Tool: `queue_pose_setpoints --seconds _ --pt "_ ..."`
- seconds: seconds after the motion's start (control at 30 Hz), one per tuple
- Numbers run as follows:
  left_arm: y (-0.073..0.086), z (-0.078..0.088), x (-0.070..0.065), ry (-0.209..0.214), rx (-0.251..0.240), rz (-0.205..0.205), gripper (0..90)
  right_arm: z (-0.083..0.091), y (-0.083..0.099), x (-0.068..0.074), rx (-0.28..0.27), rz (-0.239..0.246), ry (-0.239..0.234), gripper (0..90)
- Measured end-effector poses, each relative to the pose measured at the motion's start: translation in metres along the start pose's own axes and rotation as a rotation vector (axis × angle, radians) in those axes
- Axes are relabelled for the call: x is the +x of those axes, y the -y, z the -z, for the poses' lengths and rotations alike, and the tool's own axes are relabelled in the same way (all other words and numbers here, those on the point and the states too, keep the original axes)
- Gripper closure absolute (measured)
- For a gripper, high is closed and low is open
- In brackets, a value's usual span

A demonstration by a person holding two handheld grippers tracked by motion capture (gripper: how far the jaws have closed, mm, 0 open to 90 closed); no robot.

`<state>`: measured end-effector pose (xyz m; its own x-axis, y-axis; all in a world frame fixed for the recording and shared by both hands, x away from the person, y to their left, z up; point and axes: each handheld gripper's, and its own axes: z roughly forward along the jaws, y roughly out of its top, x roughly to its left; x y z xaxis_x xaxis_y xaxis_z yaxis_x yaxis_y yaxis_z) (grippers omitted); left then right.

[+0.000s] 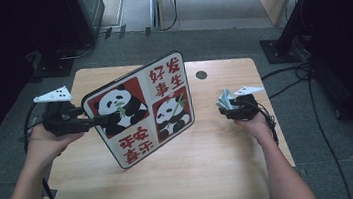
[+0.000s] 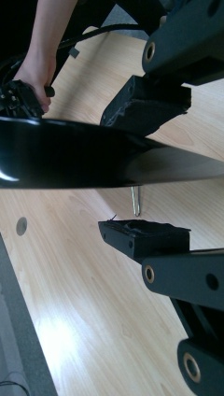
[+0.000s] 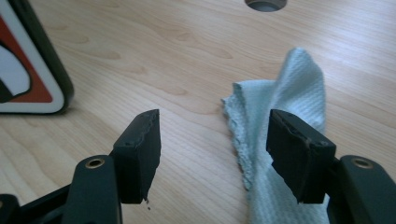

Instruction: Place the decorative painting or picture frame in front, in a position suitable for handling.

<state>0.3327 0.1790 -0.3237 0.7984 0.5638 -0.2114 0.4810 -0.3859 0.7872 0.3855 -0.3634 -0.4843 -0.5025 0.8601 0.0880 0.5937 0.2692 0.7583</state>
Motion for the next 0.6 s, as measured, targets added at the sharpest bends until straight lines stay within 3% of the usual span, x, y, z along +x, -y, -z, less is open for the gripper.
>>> queue_pose_setpoints --seconds 0.33,0.6 --pt "0.018 -0.007 -0.004 0.009 -0.007 0.014 51.7 0.003 0.002 -0.021 -0.007 -0.038 0.081 40.3" --pt "0.030 -0.014 -0.008 0.010 -0.017 0.023 53.4 -0.004 0.006 -0.038 0.017 -0.061 0.108 45.4"
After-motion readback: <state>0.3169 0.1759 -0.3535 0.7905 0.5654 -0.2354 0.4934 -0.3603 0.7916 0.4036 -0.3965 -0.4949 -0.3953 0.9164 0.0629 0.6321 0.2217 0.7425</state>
